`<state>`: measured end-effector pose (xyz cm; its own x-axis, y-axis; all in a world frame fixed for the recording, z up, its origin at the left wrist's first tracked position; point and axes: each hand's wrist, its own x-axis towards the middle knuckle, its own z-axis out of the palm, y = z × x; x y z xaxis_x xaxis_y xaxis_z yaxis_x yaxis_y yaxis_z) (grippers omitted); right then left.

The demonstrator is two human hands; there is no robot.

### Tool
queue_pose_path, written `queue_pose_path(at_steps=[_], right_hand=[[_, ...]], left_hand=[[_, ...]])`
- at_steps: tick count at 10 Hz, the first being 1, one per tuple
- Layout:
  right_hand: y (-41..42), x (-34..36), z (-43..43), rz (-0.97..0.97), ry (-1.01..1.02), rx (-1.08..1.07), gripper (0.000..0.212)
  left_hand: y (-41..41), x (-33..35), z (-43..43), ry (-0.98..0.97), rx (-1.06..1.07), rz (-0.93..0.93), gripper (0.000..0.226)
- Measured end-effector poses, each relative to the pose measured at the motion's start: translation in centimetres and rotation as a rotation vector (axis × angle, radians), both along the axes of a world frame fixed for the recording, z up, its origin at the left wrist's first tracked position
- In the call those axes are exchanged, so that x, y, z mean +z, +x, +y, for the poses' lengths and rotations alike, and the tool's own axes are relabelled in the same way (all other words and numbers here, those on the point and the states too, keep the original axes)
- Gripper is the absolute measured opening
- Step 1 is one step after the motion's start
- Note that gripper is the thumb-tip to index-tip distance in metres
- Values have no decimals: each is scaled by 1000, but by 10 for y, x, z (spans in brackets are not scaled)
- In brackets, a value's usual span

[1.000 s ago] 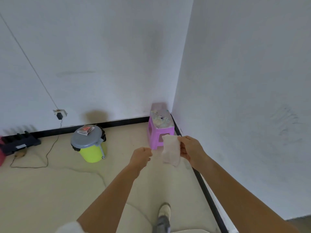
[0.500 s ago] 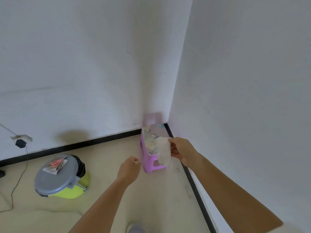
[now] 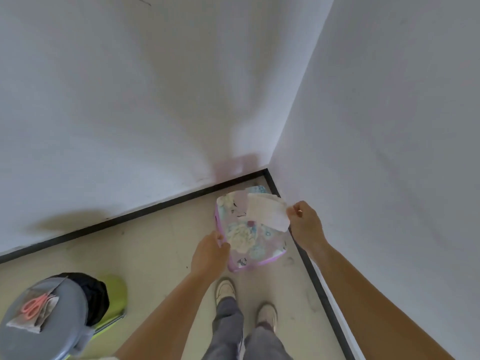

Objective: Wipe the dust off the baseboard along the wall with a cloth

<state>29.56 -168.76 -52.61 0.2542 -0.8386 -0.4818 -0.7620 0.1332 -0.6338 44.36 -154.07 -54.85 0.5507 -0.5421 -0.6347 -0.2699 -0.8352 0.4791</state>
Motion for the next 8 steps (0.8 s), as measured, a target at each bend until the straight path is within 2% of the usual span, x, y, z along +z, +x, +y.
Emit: queue_pose_path(at_steps=[1, 3, 4, 5, 6, 7, 8], right_hand=[[9, -48, -14, 53, -49, 23, 15], [34, -126, -15, -104, 364, -58, 18], [43, -152, -16, -237, 577, -99, 18], [47, -180, -22, -245, 638, -113, 19], [44, -213, -27, -70, 544, -209, 16], [32, -234, -34, 229, 355, -200, 7], [21, -234, -33, 267, 313, -167, 9]], left_hand=[[8, -42, -24, 52, -34, 30, 37], [8, -114, -39, 85, -5, 57, 41], [8, -137, -37, 34, 4, -20, 46], [6, -159, -31, 51, -192, -49, 59], [3, -182, -30, 204, -441, 8, 65], [-5, -197, -34, 287, -538, 91, 62], [-12, -201, -41, 295, -558, 121, 61]])
